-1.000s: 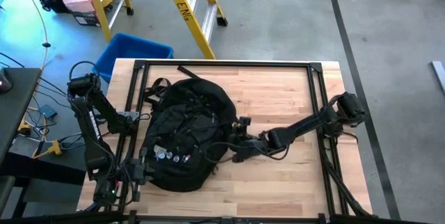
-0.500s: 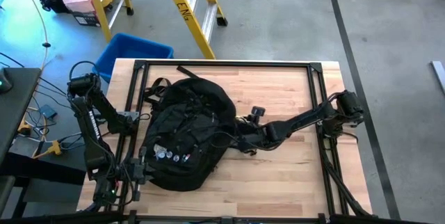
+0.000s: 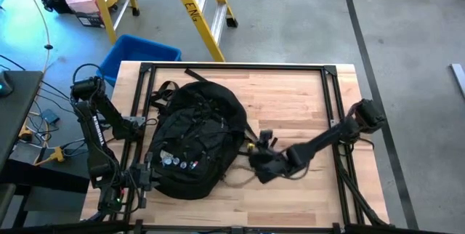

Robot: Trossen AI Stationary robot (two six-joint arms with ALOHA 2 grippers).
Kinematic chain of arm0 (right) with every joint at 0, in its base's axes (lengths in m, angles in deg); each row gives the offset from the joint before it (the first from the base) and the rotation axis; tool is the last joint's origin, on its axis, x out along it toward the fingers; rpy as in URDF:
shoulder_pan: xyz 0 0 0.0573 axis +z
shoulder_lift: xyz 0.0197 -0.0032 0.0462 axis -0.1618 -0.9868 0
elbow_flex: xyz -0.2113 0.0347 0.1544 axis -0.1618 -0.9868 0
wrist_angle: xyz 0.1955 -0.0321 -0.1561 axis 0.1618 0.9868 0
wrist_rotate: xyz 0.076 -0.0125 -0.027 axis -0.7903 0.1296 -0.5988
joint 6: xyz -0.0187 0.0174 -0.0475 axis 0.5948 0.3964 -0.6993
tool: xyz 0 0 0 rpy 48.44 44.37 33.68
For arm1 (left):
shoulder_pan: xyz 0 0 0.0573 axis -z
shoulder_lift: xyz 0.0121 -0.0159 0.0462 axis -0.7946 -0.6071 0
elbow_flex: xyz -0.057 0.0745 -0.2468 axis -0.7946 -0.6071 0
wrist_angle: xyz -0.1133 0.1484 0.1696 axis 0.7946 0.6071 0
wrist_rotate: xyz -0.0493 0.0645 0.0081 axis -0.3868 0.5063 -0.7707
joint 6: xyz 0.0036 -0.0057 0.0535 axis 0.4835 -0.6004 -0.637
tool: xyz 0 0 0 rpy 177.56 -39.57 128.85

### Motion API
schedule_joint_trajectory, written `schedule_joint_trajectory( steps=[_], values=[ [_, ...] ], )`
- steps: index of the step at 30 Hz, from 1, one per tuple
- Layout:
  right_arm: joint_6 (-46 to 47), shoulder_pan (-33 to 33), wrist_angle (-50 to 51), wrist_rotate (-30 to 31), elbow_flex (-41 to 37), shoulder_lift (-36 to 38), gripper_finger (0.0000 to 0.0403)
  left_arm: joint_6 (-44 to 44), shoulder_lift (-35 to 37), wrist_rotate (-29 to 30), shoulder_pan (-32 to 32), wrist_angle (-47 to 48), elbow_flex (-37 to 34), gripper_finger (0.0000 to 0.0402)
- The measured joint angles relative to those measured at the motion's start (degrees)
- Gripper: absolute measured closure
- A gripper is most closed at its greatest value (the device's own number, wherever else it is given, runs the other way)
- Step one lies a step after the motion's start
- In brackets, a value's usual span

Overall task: Unpack backpack
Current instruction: Open the black backpack

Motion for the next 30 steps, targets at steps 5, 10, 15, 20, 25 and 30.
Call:
schedule_joint_trajectory(
  steps=[5,10,15,20,25,30],
  values=[
    [-4.68,-2.01,-12.52,-0.73,0.00,-0.39,0.0281,1.97,0.01,-0.17,0.00,1.43,-0.02,0.0401],
    [-0.84,-8.84,-14.74,-12.79,-0.02,-3.55,0.0281,5.27,0.03,-1.38,0.00,4.38,-0.08,0.0401],
    [3.32,-12.58,-9.90,-21.44,0.04,-7.57,0.0281,5.84,0.03,-1.94,-0.09,5.07,-0.18,0.0401],
    [5.13,-10.93,0.60,-17.47,0.13,-5.82,0.0281,5.79,-0.01,0.30,-2.10,3.11,-0.24,0.0401],
    [6.61,-5.72,11.58,-6.48,-0.37,4.06,0.0281,-6.77,0.01,2.83,-7.62,-8.31,0.28,0.0401],
    [4.40,0.82,2.85,-5.12,-0.11,13.87,0.0281,-21.93,0.01,0.13,-15.07,-21.74,0.28,0.0401]
  ],
)
